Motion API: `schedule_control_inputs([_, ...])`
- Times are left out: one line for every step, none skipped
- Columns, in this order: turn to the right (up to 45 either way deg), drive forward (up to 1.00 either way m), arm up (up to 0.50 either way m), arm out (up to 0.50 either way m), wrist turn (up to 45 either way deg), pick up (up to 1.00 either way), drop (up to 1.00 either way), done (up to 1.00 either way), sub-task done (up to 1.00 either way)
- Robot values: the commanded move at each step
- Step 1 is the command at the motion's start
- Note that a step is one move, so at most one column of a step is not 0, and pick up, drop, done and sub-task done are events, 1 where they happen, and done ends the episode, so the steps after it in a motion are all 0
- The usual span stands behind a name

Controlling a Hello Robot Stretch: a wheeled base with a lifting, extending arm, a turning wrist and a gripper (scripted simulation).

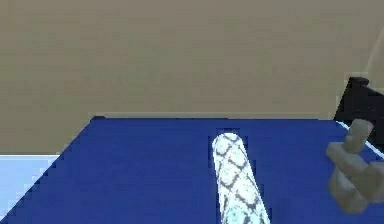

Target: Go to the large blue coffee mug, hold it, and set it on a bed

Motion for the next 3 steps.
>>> schedule_control_inputs([-45.0,0.0,0.0,0.0,0.0,0.0,0.0,0.0,0.0])
schedule_control_inputs([-24.0,0.0,0.0,0.0,0.0,0.0,0.0,0.0,0.0])
schedule_control_inputs([0.0,0.0,0.0,0.48,0.0,0.0,0.0,0.0,0.0])
